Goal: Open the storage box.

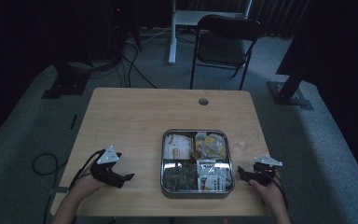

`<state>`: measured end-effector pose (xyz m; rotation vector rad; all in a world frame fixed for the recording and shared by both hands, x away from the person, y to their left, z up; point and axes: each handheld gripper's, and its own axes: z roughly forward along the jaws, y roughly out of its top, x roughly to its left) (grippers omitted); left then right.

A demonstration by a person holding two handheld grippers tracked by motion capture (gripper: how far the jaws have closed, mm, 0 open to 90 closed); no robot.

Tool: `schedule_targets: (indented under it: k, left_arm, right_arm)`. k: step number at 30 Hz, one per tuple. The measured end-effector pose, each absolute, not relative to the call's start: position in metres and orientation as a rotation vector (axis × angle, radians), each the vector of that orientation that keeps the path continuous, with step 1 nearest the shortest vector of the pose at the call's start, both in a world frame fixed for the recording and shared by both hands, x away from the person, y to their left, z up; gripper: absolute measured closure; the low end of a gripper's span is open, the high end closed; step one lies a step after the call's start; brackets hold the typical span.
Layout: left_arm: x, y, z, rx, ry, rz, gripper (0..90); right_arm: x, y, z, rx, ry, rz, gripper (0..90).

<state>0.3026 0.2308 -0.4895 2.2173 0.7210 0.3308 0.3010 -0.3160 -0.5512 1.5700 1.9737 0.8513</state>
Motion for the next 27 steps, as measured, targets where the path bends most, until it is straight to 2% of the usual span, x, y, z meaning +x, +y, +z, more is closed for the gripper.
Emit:
schedule_targets:
  k: [26, 27]
  left_arm:
    - [0.315, 0.164, -0.465, 2.195, 0.523, 0.261, 2.0]
    - [0.315, 0.162, -0.465, 2.192, 0.516, 0.258, 4.4]
  right_arm:
    - [0.301, -0.316, -0.551, 1.57, 1.974, 0.851, 10.2]
    - [0.301, -0.316, -0.551, 1.57, 1.974, 0.851, 10.2]
